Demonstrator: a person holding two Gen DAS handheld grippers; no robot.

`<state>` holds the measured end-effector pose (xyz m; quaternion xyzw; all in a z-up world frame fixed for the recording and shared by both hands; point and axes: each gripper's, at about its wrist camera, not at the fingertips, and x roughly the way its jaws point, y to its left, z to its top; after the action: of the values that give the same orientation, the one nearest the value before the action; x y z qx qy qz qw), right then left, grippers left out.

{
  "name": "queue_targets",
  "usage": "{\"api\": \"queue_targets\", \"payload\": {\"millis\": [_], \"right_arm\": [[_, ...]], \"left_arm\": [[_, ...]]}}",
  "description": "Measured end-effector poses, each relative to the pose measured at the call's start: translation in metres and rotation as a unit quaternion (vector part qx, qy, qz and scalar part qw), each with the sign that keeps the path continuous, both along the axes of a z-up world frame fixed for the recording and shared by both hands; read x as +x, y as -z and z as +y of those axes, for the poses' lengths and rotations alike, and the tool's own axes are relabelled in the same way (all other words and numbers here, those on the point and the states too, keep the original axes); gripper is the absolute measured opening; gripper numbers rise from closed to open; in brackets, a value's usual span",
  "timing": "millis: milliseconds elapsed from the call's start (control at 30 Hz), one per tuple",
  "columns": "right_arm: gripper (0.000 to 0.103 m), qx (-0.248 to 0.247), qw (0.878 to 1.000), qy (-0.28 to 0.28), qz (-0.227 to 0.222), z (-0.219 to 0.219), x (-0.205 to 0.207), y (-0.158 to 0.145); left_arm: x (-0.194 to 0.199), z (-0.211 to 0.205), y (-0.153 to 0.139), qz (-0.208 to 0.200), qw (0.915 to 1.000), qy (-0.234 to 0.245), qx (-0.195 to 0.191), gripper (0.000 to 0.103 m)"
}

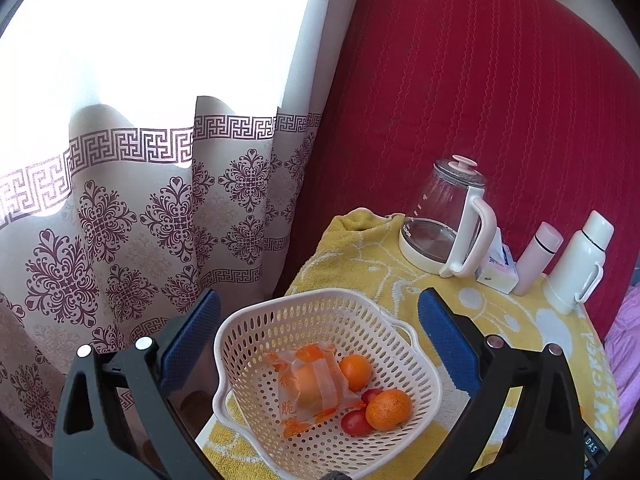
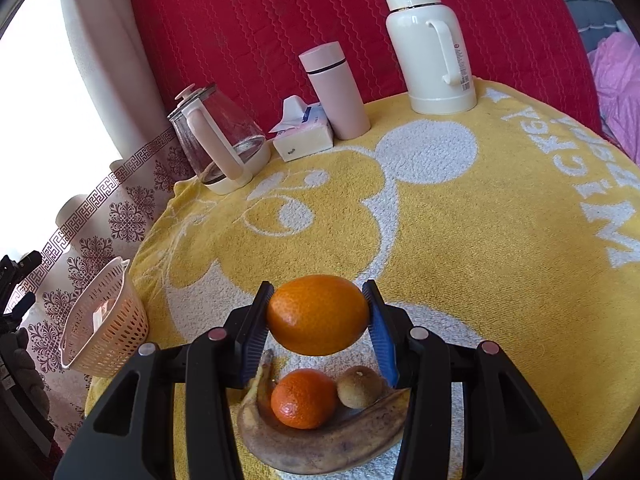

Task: Organize fruits
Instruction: 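Carry the held orange to the white basket and release it with the right tool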

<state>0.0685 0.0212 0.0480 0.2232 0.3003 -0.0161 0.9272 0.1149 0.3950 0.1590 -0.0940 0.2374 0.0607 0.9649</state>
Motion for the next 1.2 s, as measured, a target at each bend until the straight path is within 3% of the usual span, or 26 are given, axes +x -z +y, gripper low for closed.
{"api": "queue_targets", "payload": {"millis": [333, 467, 733, 900, 1200], "right_arm": [[0.046, -0.037, 0.991, -0.117, -0.044, 0.106, 0.022, -0.054], [0.046, -0.04, 0.985, -0.164, -0.047, 0.152, 0.031, -0.064], [0.046, -0.062, 0.967, -0.244, -0.039, 0.235, 0.056, -0.071], [0.05, -0.06, 0.962, -0.264, -0.038, 0.25, 0.061, -0.07], [0.052, -0.051, 0.972, -0.227, -0.024, 0.217, 0.049, -0.057]], "left_arm": [[-0.012, 0.022, -0.017, -0.025, 0.9994, -0.018, -0.012, 0.1], [-0.014, 0.033, -0.02, -0.029, 0.9988, -0.02, -0.034, 0.1], [-0.015, 0.043, -0.023, -0.031, 0.9985, -0.025, -0.038, 0.1], [-0.013, 0.051, -0.021, -0.028, 0.9976, -0.03, -0.056, 0.1], [-0.013, 0.044, -0.021, -0.03, 0.9982, -0.026, -0.045, 0.1]]}}
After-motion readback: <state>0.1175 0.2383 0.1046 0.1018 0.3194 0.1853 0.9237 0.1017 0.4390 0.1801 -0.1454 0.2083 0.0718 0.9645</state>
